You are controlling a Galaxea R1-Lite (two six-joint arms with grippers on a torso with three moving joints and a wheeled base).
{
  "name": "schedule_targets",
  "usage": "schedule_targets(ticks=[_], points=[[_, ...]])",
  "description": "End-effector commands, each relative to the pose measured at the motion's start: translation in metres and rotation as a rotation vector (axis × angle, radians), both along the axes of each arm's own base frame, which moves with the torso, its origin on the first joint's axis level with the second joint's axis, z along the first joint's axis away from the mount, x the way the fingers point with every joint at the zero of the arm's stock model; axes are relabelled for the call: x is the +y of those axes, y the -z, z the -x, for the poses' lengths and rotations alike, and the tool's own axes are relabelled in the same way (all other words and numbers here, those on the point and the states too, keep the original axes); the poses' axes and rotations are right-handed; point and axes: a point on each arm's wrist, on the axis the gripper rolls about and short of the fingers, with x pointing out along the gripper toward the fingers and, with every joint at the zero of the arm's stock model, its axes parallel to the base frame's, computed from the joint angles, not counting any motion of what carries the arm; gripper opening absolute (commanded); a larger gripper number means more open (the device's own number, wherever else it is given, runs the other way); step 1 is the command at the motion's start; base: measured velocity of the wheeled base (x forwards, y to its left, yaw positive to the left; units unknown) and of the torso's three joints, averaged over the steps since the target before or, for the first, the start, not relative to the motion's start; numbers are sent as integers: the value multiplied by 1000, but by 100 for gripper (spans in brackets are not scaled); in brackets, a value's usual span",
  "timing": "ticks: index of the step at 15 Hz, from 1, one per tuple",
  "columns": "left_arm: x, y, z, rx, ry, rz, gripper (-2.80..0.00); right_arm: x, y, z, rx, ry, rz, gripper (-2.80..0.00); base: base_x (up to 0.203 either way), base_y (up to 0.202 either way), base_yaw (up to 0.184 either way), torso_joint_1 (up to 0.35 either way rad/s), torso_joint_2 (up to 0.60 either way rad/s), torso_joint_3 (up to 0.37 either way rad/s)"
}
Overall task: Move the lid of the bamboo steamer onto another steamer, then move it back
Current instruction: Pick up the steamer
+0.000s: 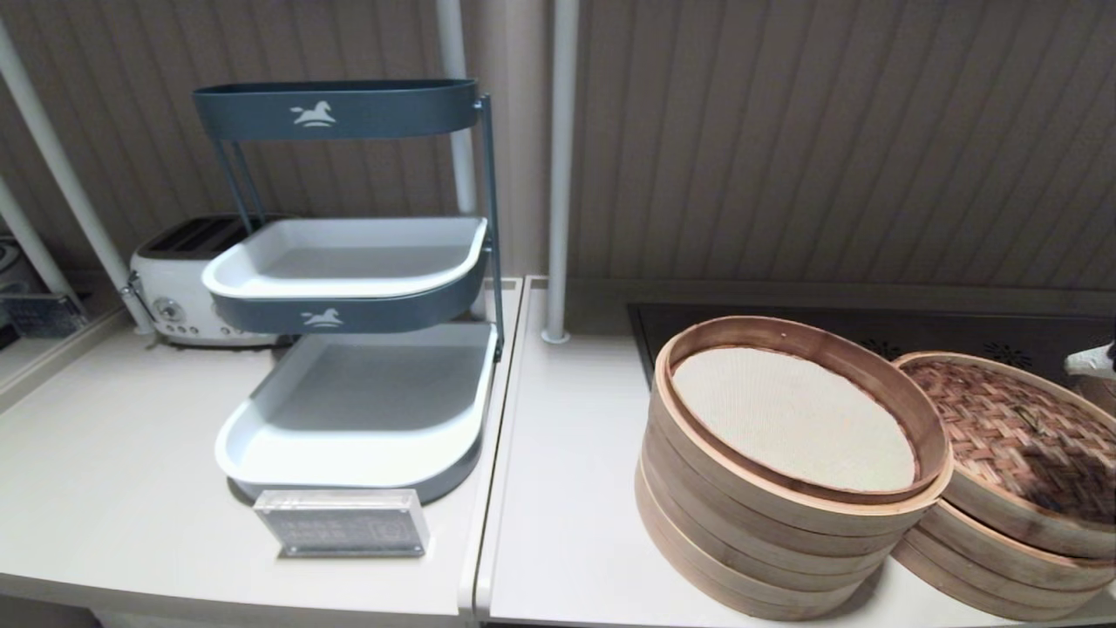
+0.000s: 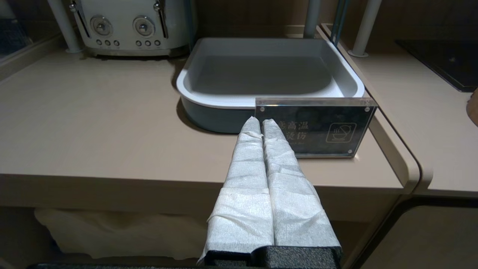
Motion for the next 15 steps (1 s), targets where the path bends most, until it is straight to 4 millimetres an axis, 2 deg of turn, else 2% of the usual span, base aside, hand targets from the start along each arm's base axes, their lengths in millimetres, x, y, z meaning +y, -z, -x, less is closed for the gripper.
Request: schedule_targets(ticks=[1,5,7,9,10,12,15], points=[[0,8,-2,26,0,0,-280,20,-13,24,-57,-33,27,-280,0,0,0,0,0,0],[0,8,-2,26,0,0,-280,50,-20,68,-138,-83,64,-280,0,0,0,0,0,0],[0,8,-2,26,0,0,-280,68,-19,99,-193,-119,86,-280,0,0,0,0,0,0],[0,8,-2,26,0,0,-280,86,-10,139,-264,-145,114,-280,0,0,0,0,0,0],[0,8,-2,26,0,0,-280,92,-1,154,-283,-148,122,-280,0,0,0,0,0,0],[0,8,-2,26,0,0,-280,101,33,180,-275,-154,121,-280,0,0,0,0,0,0],[0,8,-2,26,0,0,-280,105,78,191,-210,-187,102,-280,0,0,0,0,0,0]])
